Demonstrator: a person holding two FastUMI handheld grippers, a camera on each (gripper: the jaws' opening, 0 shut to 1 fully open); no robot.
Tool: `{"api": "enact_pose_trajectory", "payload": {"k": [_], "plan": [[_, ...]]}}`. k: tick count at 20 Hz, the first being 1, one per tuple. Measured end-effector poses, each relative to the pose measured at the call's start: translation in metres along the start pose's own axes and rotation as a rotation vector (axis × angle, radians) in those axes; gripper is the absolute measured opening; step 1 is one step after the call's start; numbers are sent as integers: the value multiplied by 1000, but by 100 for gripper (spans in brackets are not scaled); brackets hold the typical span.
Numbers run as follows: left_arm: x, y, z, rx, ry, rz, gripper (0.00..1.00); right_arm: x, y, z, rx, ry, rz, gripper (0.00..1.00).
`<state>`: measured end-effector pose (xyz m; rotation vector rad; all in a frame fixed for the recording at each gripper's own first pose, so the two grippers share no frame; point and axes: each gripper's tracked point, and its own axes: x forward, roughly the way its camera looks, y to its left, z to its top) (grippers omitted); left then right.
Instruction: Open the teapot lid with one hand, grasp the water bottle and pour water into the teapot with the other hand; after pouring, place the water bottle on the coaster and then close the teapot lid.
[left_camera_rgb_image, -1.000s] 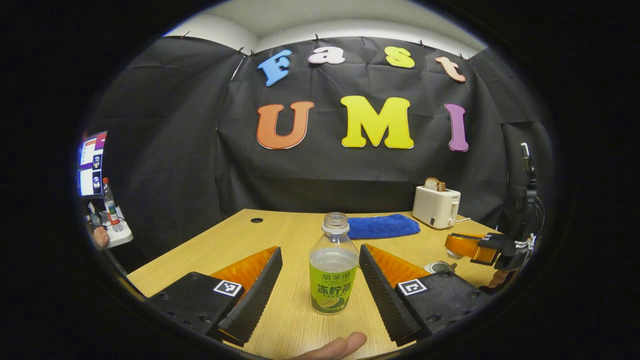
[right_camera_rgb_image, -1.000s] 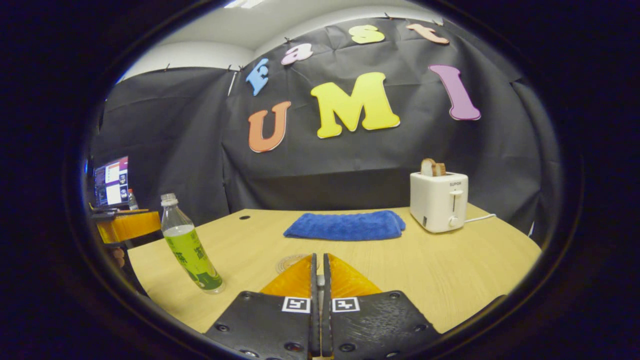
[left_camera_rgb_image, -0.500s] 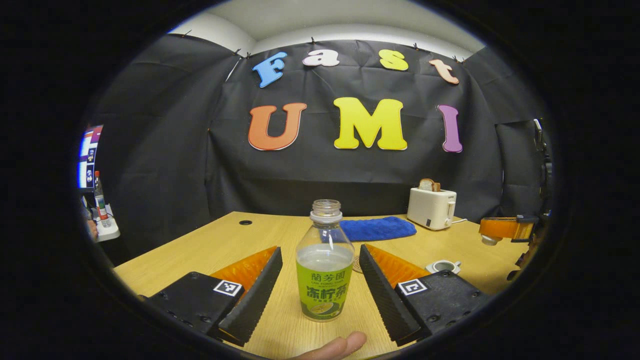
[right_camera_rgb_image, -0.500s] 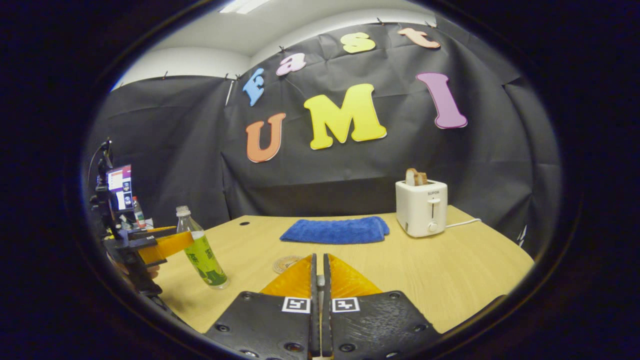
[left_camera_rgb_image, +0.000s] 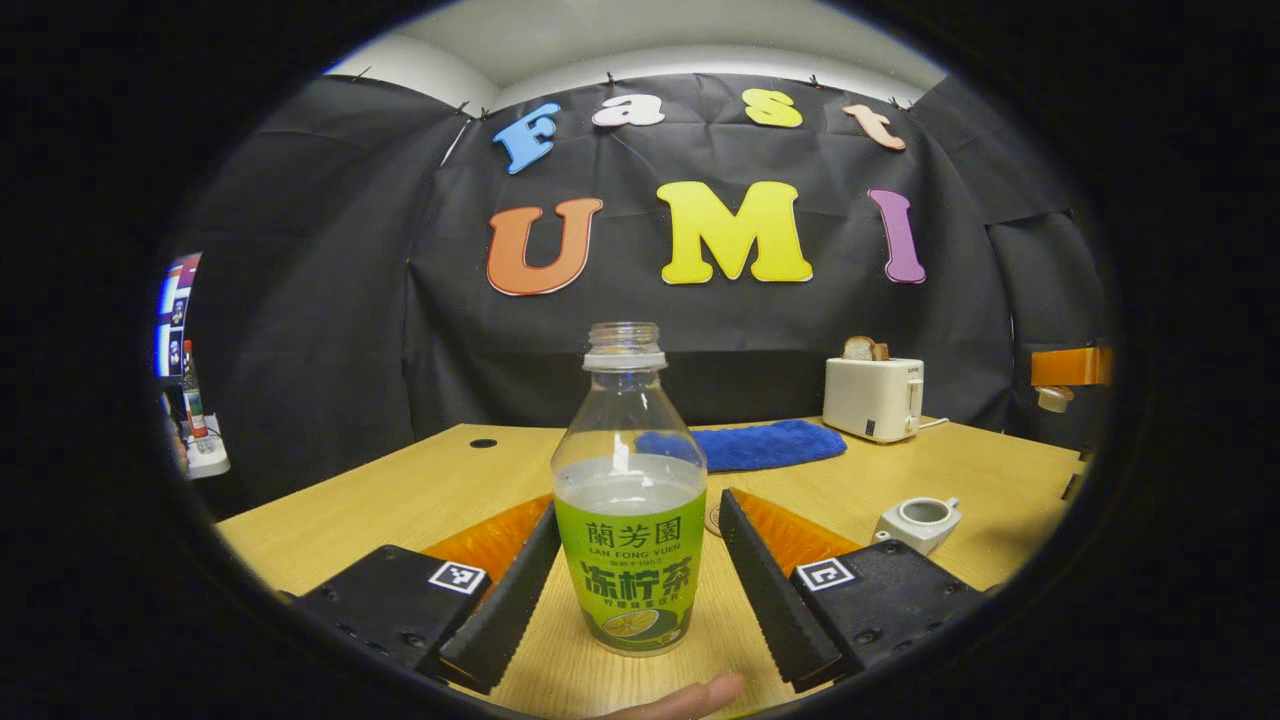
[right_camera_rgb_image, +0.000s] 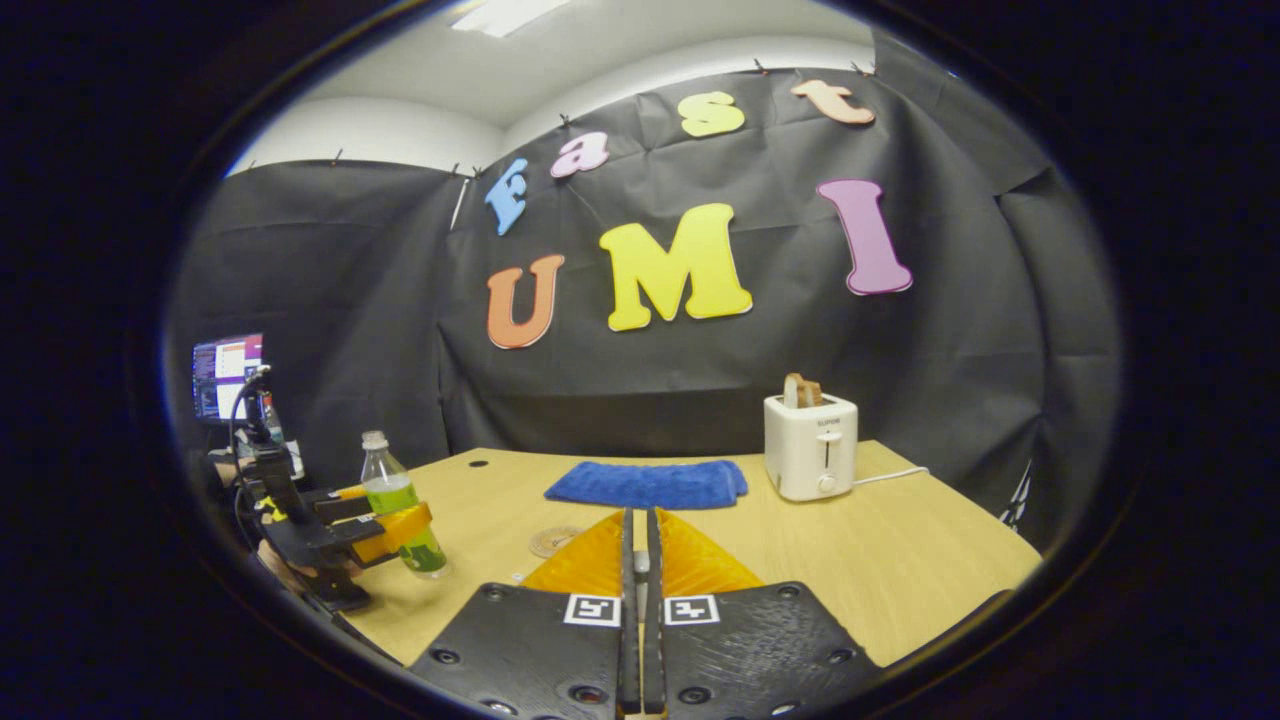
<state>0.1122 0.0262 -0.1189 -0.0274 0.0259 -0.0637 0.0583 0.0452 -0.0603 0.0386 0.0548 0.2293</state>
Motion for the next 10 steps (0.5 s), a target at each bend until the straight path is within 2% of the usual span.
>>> {"api": "enact_pose_trajectory", "payload": {"k": [3, 7, 10], "plan": [[1, 1, 1, 10, -12, -8, 80, 1, -2, -1, 7, 9, -7, 1], [-1, 1, -1, 24, 6, 12, 78, -1, -1, 1, -7, 4, -7, 1], [-6, 20, 15, 92, -32, 107, 78, 0, -2, 0, -12, 7, -7, 1]]}}
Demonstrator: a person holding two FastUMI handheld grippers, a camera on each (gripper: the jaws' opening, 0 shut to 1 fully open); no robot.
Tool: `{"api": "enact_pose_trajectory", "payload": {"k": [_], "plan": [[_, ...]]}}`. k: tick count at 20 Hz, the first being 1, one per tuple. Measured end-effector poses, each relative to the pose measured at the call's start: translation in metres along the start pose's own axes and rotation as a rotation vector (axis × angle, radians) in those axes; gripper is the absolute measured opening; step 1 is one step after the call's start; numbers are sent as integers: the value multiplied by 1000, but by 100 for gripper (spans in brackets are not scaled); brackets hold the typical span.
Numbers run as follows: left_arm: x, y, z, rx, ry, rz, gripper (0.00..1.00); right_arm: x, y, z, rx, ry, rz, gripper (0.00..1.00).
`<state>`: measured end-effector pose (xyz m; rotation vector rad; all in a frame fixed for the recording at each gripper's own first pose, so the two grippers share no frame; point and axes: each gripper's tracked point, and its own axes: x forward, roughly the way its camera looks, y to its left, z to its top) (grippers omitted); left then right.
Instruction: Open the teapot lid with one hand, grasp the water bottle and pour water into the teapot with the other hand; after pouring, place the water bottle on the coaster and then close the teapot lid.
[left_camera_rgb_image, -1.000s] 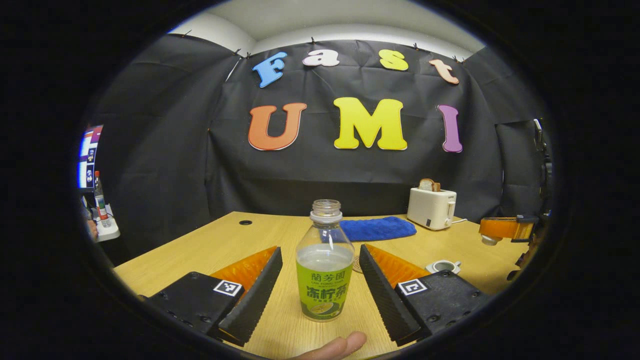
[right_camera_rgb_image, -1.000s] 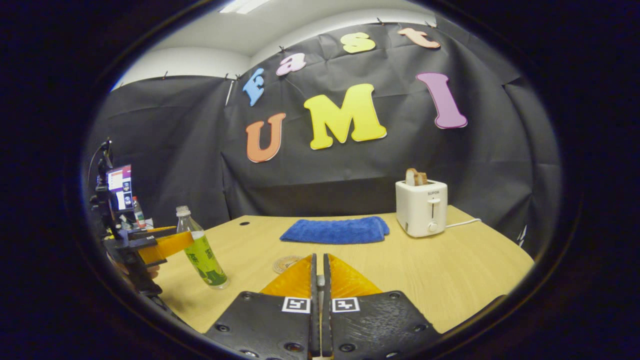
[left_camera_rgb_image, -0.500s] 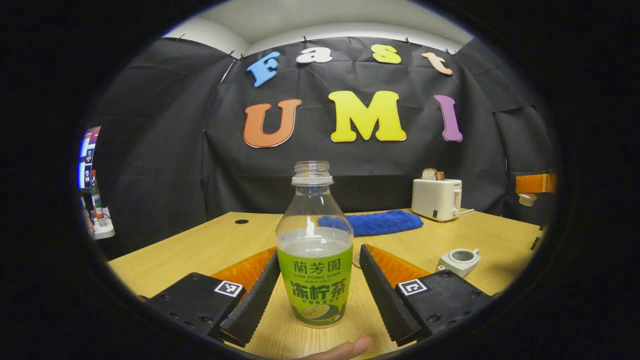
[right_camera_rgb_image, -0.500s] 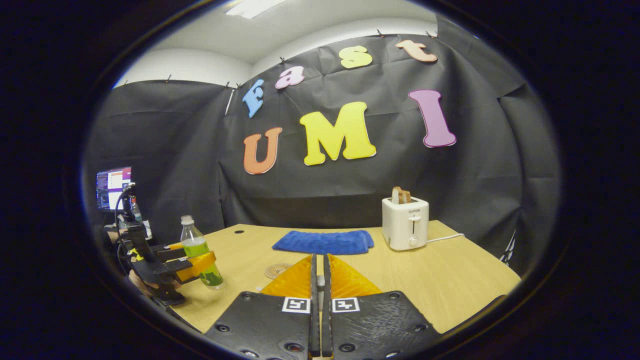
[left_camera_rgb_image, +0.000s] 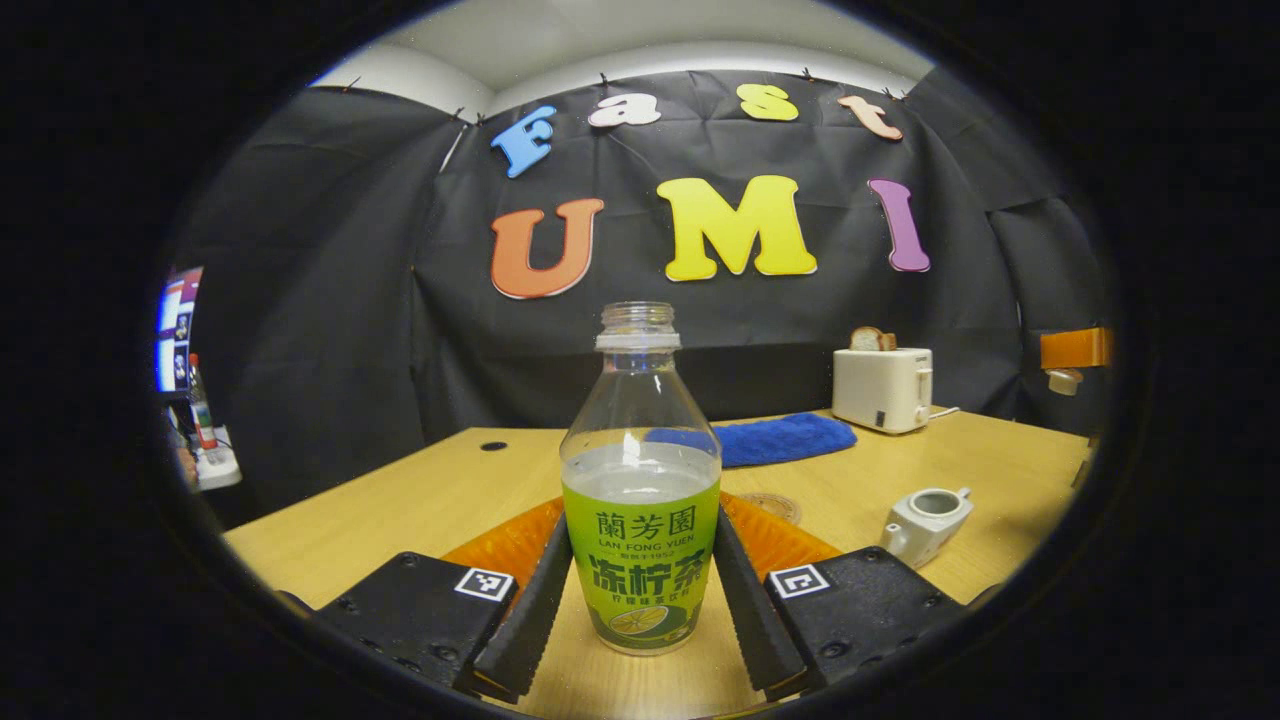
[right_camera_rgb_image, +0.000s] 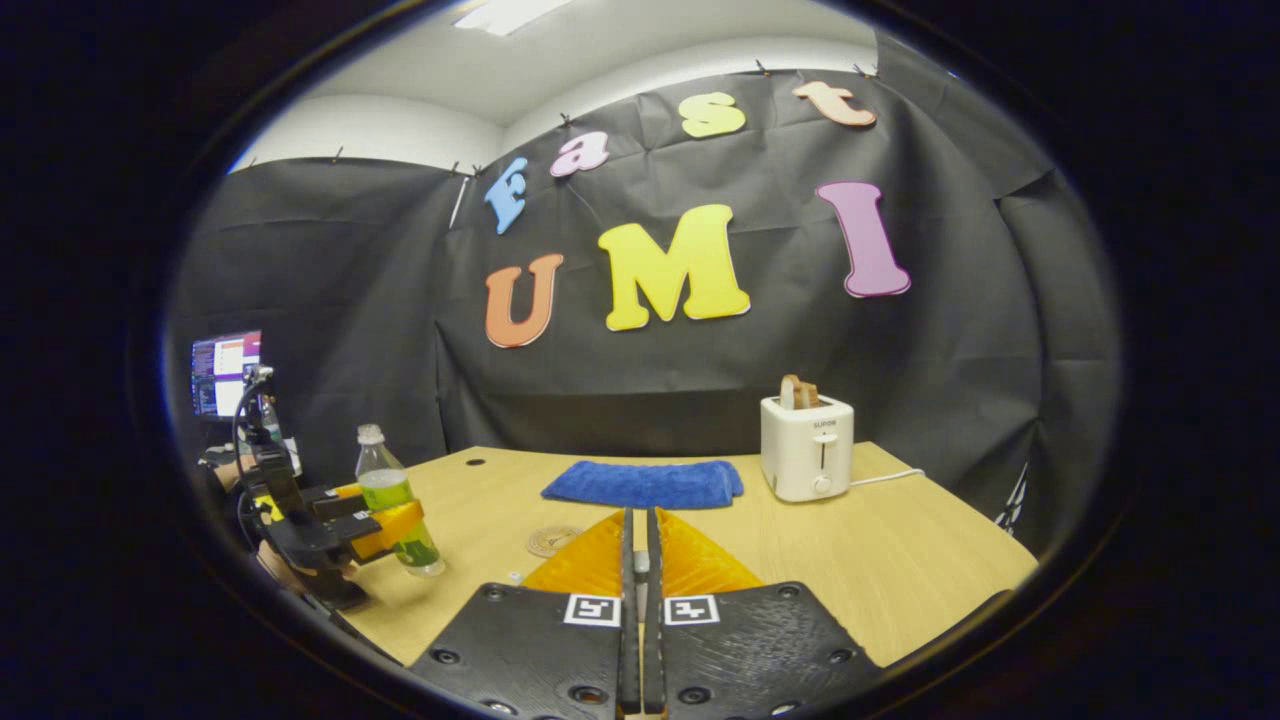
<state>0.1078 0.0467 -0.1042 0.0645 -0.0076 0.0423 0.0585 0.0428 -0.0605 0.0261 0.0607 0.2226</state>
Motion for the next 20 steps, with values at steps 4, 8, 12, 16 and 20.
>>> {"api": "enact_pose_trajectory", "payload": {"k": [4, 8, 12, 16, 20], "plan": [[-5, -3, 9, 47, 19, 17, 78, 2, -9, -5, 4, 16, -16, 1], [-11, -15, 7, 201, 91, 14, 78, 7, -21, -10, 8, 42, -38, 1], [-14, -20, 13, 426, 128, 37, 77, 5, -36, -9, 13, 47, -68, 1], [-11, -26, 9, 617, 175, 23, 77, 5, -51, -10, 25, 61, -99, 1], [-6, -26, 8, 787, 201, 14, 77, 2, -66, -7, 21, 62, -136, 1]]}}
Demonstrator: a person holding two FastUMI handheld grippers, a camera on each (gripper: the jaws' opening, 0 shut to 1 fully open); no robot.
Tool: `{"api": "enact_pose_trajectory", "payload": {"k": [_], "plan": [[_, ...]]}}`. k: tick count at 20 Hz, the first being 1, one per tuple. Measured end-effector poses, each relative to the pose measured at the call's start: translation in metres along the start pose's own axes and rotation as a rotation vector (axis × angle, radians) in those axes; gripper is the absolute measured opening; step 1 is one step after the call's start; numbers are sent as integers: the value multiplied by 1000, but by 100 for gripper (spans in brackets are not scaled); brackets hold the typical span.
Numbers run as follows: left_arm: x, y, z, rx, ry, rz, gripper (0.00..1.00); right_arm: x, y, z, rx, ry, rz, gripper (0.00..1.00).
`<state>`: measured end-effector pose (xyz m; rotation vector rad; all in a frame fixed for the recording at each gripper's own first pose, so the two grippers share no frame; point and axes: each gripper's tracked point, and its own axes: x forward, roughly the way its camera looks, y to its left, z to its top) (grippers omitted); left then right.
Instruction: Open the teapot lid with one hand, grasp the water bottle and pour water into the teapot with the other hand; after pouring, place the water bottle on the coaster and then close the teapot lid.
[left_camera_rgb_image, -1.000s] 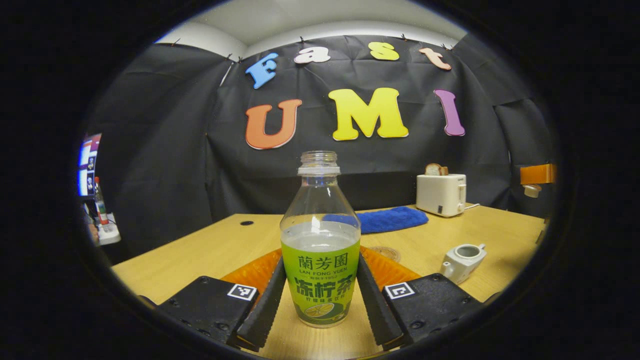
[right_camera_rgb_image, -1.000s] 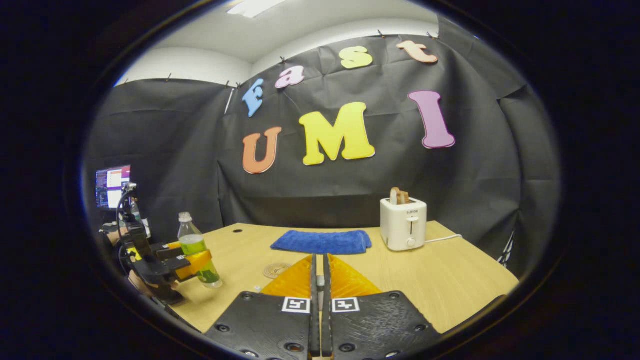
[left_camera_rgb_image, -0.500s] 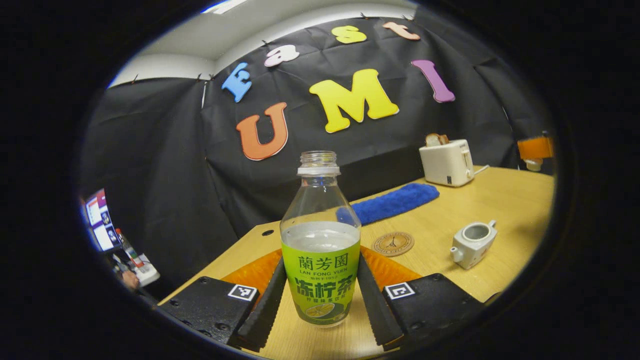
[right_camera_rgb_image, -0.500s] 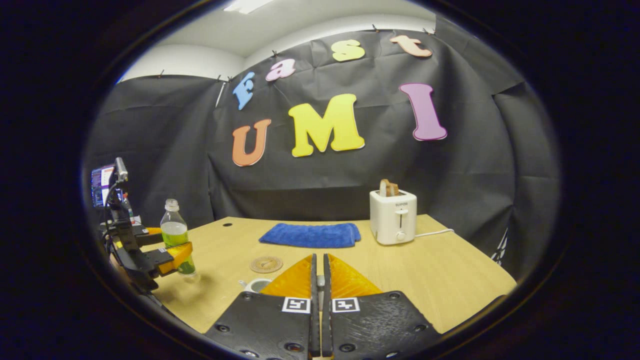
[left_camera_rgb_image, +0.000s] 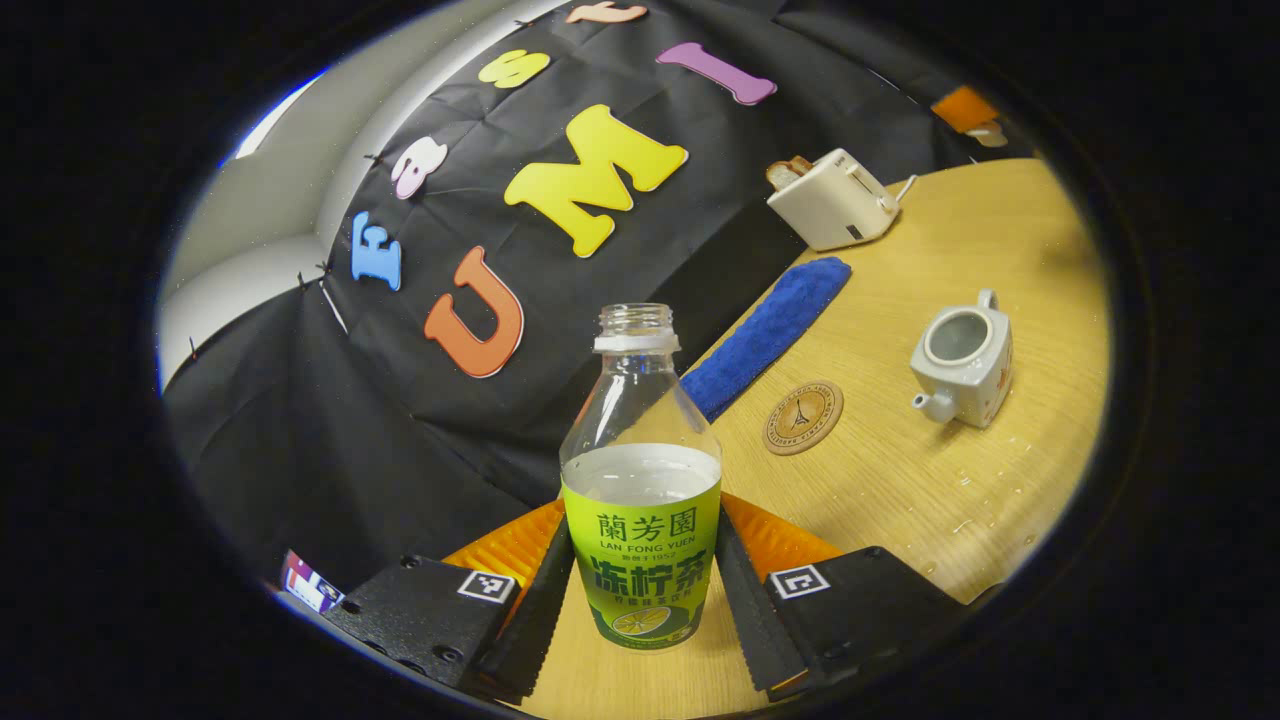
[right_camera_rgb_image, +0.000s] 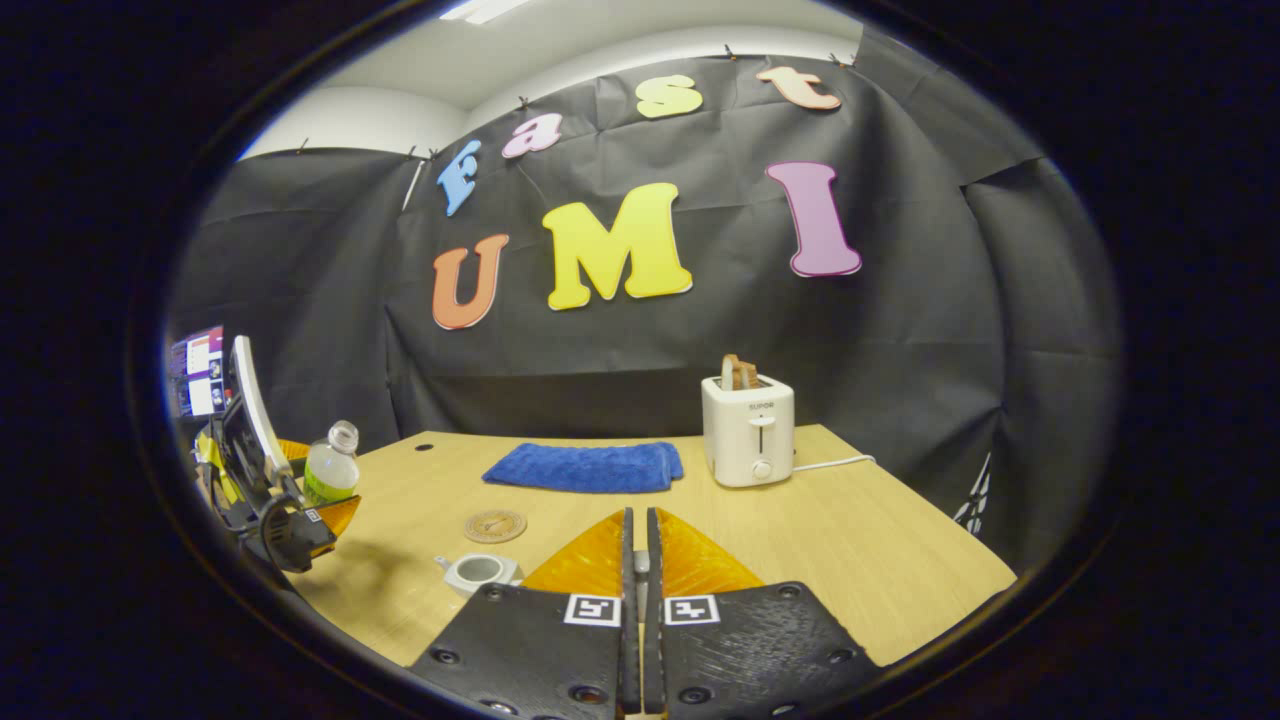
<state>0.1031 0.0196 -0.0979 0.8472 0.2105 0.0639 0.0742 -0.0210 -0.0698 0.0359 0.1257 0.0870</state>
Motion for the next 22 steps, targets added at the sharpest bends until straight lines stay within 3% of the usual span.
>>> {"api": "enact_pose_trajectory", "payload": {"k": [9, 22], "plan": [[2, -41, 10, 368, 0, -60, 76, -1, -9, 1, 0, 6, -23, 1], [-8, -71, 30, 730, -14, -75, 76, -2, -20, 2, 18, 1, -46, 1]]}}
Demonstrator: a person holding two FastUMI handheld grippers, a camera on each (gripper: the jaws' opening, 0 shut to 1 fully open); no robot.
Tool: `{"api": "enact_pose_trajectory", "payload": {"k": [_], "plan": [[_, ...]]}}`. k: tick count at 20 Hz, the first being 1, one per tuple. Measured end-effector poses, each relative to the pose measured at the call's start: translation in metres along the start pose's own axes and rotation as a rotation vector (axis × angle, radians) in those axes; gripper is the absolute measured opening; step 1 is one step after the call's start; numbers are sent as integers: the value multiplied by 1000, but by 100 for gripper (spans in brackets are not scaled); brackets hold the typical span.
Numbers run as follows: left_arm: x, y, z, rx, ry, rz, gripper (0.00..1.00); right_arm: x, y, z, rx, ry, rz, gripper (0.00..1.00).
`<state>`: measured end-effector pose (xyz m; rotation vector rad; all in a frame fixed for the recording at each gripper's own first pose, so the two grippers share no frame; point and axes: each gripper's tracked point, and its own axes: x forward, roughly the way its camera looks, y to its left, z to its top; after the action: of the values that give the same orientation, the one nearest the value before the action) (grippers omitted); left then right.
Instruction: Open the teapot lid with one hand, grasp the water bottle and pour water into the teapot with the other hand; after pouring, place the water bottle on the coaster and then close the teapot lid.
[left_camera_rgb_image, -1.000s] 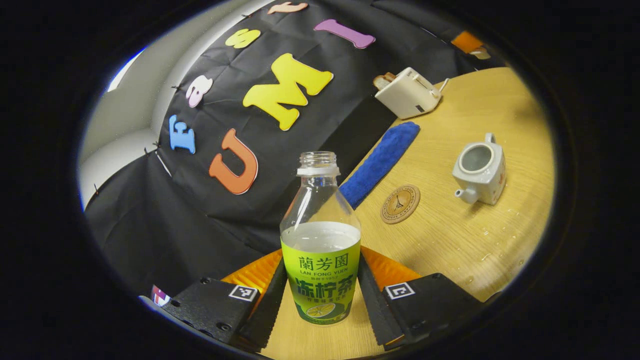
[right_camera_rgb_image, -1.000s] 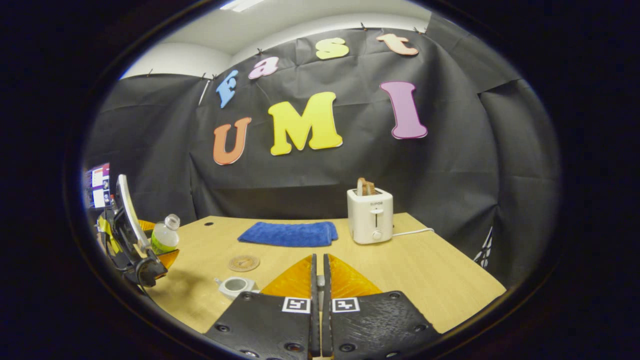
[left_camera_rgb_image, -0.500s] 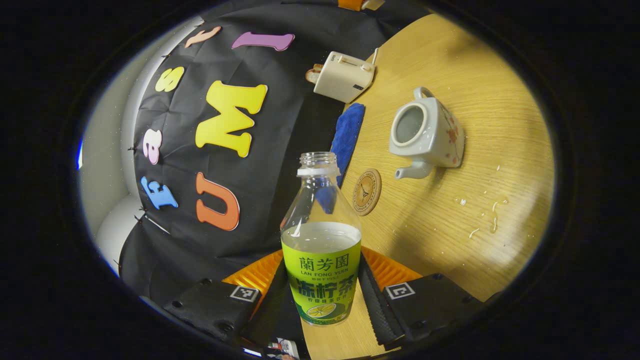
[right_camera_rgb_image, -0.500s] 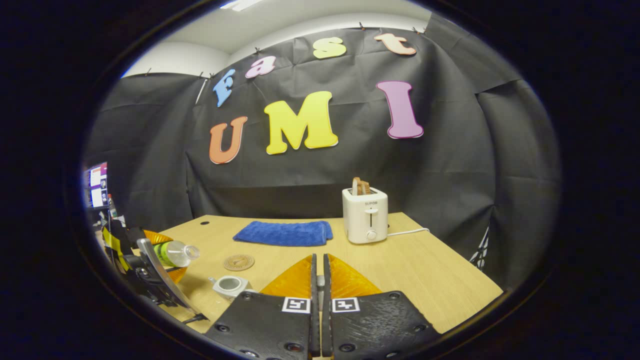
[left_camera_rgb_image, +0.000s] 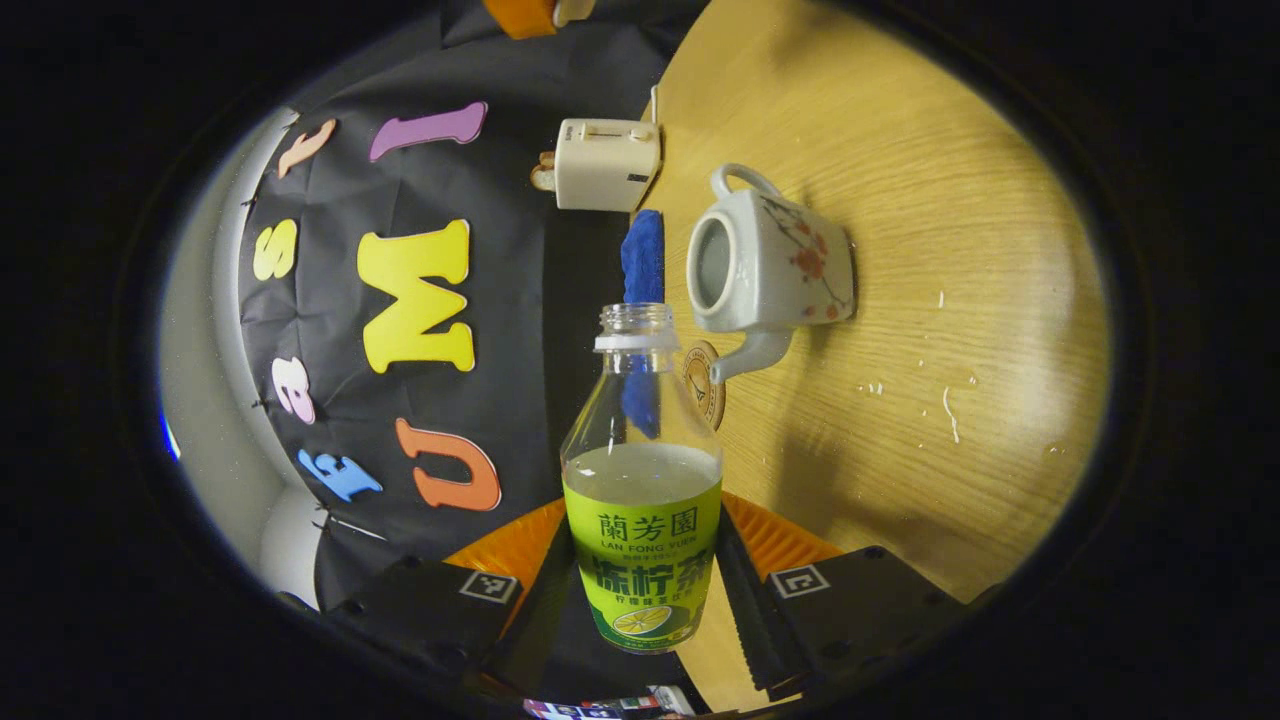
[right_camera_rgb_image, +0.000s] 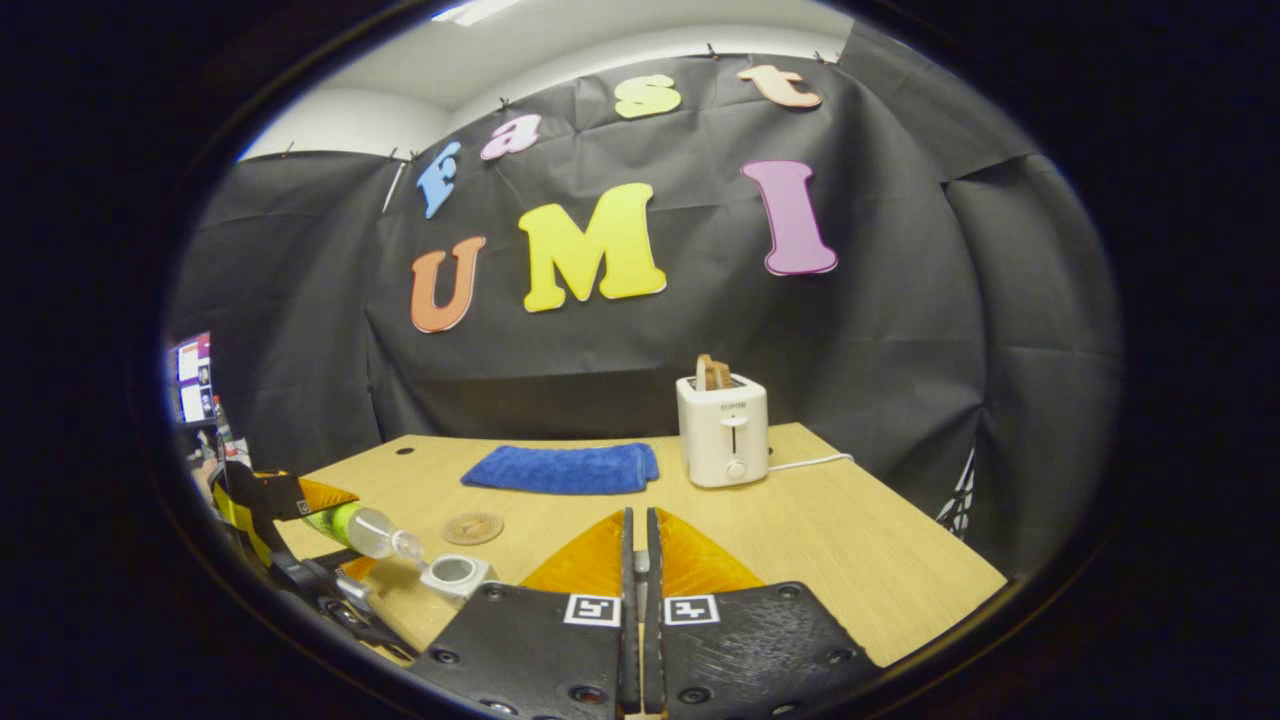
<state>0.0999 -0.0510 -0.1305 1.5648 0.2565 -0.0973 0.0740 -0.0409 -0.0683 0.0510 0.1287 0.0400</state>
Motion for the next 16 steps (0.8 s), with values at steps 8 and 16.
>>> {"api": "enact_pose_trajectory", "payload": {"k": [8, 16], "plan": [[6, 12, 10, 119, 9, 10, 76, -4, -8, 9, 12, -32, -19, 1], [2, 25, 12, 272, 46, 19, 76, -6, -9, 13, 4, -37, -17, 1]]}}
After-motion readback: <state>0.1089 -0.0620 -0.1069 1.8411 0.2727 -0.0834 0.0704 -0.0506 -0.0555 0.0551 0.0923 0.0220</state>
